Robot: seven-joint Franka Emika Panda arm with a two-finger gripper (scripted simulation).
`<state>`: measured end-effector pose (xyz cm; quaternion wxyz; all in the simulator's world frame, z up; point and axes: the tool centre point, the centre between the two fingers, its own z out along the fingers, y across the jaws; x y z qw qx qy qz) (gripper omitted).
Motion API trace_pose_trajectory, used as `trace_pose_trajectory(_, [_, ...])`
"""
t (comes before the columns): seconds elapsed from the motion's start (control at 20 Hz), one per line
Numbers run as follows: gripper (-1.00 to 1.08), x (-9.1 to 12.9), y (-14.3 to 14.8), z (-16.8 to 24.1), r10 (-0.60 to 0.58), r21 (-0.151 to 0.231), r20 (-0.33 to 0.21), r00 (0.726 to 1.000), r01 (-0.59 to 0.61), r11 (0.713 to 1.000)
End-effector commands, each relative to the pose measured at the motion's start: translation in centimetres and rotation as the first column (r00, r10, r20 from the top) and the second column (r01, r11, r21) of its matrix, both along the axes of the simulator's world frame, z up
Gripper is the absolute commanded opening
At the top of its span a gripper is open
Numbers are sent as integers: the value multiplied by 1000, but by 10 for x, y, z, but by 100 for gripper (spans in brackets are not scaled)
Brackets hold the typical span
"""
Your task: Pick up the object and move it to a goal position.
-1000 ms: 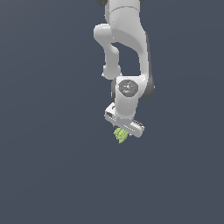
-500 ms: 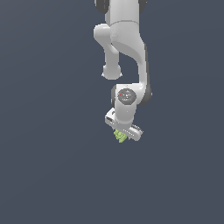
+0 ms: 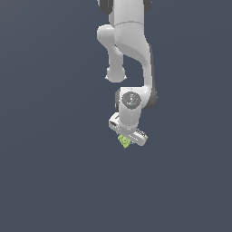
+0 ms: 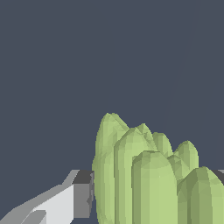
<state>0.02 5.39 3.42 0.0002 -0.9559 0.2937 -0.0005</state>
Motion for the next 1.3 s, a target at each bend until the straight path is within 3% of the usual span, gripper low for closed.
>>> trace_pose_trajectory(0.0, [-100, 0, 1, -2, 2, 0, -1, 1000, -2, 1000])
trace_pose_trajectory(0.65, [-100, -7, 5, 37, 0, 0, 1, 1000, 0, 1000])
trace_pose_trajectory(1.25, [-100, -27, 20, 150, 1, 0, 0, 1000, -1, 1000])
